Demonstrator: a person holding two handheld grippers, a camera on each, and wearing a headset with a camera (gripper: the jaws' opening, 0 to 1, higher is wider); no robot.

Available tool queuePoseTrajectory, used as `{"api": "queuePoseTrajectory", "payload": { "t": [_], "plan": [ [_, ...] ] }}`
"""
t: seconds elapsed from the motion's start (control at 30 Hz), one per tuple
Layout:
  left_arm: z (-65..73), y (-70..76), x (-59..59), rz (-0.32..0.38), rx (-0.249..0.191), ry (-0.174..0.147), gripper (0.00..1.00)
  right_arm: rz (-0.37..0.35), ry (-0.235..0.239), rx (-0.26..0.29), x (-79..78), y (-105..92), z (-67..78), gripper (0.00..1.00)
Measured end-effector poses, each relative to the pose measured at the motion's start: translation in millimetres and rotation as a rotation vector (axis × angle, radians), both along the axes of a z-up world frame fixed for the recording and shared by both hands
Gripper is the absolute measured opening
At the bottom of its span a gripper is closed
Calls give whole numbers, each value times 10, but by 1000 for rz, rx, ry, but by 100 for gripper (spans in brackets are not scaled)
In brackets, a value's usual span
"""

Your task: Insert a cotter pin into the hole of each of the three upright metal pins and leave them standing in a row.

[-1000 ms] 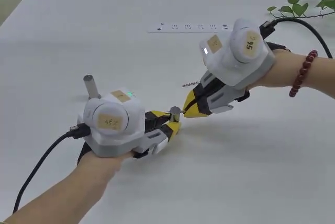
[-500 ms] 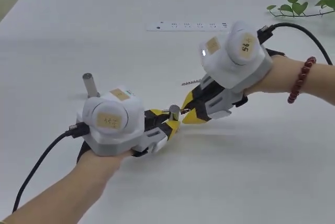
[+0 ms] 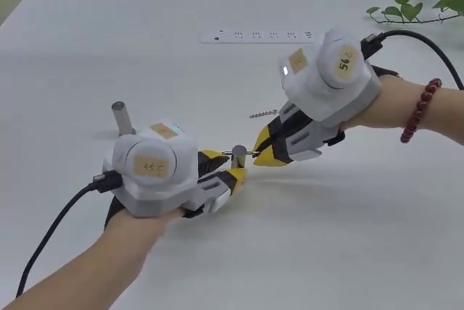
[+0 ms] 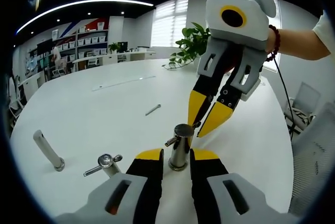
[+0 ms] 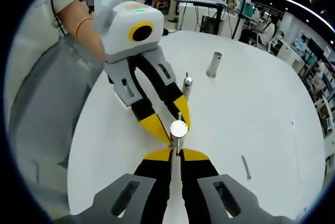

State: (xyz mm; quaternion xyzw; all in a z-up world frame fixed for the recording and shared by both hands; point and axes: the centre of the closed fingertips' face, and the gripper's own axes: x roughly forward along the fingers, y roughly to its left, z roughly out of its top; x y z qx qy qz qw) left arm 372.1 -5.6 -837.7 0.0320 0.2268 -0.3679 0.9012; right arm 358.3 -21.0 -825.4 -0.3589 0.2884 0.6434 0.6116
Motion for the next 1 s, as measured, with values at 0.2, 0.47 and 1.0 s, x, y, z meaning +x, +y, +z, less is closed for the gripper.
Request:
{"api": "queuePoseTrajectory", "payload": {
  "t": [0.2,0.47,1.0],
  "plan": [
    [-25,-9,-32,10,-1,14,16,-11,1,-1,4,-13,36,6],
    [-36,-28,-33,-2,7,-3,11,-13,-9,-2,20,26,28,5],
    [-28,-24,-39,3,2,3,11,-19,-20,2,94,75,9,5]
  ]
}}
